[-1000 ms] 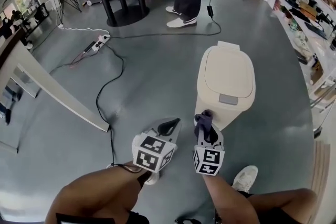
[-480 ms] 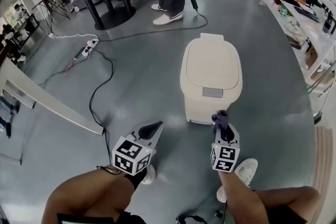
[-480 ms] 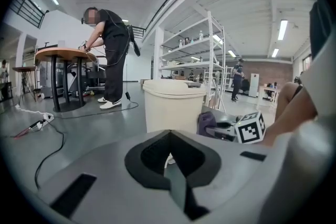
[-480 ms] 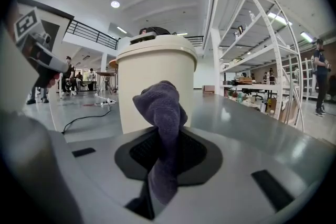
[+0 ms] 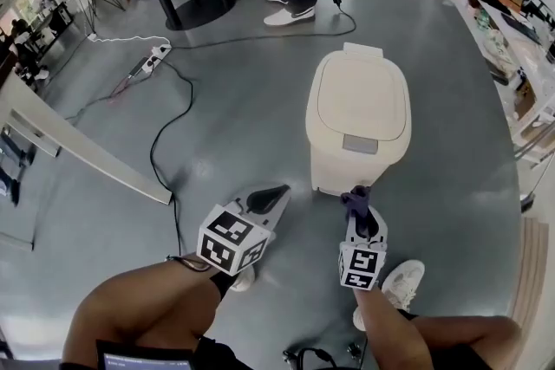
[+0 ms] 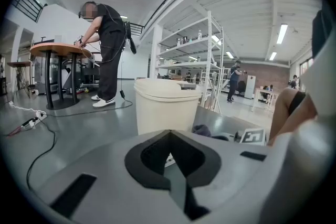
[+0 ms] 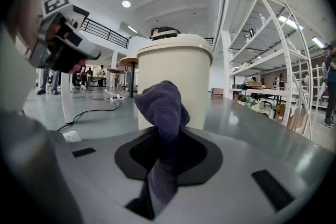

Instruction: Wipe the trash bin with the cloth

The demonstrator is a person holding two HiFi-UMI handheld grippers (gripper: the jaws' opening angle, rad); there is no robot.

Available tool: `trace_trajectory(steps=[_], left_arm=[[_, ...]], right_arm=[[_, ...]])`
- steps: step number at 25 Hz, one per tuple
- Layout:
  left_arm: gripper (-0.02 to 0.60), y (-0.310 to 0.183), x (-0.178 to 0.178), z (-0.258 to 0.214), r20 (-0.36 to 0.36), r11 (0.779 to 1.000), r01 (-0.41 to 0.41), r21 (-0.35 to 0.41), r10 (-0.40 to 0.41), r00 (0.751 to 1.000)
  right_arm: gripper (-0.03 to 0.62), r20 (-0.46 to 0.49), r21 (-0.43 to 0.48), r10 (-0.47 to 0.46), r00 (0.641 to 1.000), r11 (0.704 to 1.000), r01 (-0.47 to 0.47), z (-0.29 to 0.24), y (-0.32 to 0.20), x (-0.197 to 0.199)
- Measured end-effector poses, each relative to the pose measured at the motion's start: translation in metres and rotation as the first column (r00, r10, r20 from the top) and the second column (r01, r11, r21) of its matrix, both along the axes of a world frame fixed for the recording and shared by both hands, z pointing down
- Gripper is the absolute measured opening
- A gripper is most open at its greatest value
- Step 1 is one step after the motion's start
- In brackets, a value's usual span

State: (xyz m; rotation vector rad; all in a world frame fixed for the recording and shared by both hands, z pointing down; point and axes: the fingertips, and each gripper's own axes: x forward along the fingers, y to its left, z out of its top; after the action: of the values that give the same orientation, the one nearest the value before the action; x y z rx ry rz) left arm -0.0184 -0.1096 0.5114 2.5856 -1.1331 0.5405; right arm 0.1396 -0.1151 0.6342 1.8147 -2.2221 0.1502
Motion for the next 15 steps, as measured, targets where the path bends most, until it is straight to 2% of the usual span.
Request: trace_trajectory(steps=[5,9,15], left_arm=[[-0.002,0.006,0.021,-0.012,-0.046,0.997,-0.074,-0.012,0.074,0.996],[-0.002,-0.005,0.014,-0.018,-0.079,1.000,-0.004,-0.023,0.002,0.997],[-0.002,-0.017,-0.006,-0.019,-0.065,0.997,0.069,-0.025,-0.070,0.995]], right_arm=[[0.075,0.056,0.047,-0.079,0.995,0.996,0.077,0.012,-0.011,-0.066],[0.075,0.041,0.081,-0.133,0.990,0.988,0.130,0.020,-0.024,-0.102],[0.075,0.056,0.068,-0.116,0.992,0.991,0.112,0.029,-0.037,-0.104]])
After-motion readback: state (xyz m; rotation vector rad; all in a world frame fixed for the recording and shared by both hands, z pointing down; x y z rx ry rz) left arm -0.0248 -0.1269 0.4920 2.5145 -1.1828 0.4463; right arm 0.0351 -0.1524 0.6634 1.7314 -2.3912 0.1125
